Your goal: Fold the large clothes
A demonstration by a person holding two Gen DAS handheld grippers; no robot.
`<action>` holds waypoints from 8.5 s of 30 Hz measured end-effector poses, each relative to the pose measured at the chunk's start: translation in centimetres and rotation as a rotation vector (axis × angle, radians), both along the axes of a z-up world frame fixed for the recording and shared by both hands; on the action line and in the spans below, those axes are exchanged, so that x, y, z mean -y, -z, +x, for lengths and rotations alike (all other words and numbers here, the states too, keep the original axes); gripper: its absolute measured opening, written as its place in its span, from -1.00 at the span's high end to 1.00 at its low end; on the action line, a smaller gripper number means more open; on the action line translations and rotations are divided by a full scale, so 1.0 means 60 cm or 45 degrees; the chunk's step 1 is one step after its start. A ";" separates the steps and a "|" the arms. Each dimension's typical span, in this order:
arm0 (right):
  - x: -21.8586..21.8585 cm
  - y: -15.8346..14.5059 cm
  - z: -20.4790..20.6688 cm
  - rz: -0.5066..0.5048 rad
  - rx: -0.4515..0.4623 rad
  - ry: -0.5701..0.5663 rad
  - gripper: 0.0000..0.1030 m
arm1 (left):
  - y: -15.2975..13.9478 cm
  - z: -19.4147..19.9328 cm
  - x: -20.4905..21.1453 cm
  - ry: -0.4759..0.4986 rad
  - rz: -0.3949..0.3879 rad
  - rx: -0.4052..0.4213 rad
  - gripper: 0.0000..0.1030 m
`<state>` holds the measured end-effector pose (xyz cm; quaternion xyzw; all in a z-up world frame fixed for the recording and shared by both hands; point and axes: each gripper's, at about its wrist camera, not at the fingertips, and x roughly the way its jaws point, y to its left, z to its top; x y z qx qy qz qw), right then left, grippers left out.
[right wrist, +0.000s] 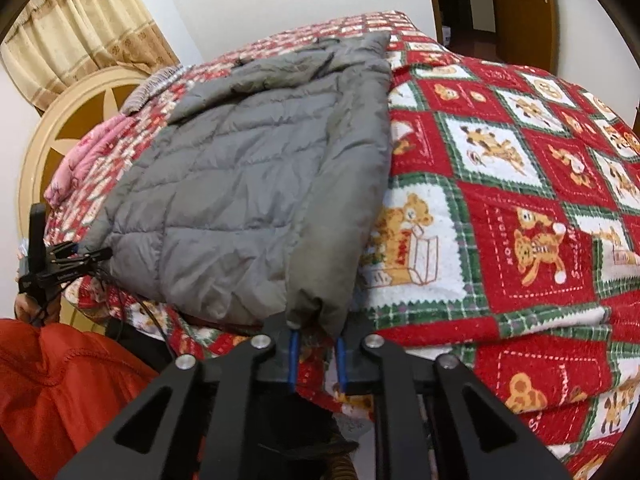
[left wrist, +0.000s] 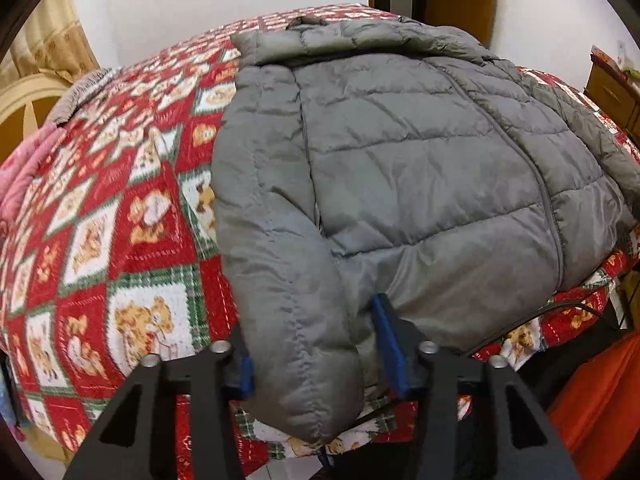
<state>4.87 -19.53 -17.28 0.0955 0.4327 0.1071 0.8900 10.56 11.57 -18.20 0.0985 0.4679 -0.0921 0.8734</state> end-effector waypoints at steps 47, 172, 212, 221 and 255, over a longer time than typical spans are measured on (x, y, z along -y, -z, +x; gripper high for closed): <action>0.085 -0.221 -0.012 0.493 0.552 0.102 0.76 | -0.244 0.003 -0.154 0.006 -1.046 0.453 0.71; 0.143 0.023 0.786 0.396 0.122 0.573 1.00 | -0.005 0.786 0.051 -0.470 -0.342 0.192 -0.85; -0.007 0.005 0.608 -0.016 0.190 0.343 0.90 | 0.002 0.568 -0.074 -0.623 -0.231 0.162 -0.90; -0.041 -0.061 0.555 -0.113 0.243 0.310 0.65 | -0.077 0.506 -0.046 -0.563 -0.129 0.183 -0.90; -0.166 0.010 0.473 0.002 0.261 0.118 0.74 | -0.019 0.434 -0.105 -0.719 -0.912 0.080 -0.89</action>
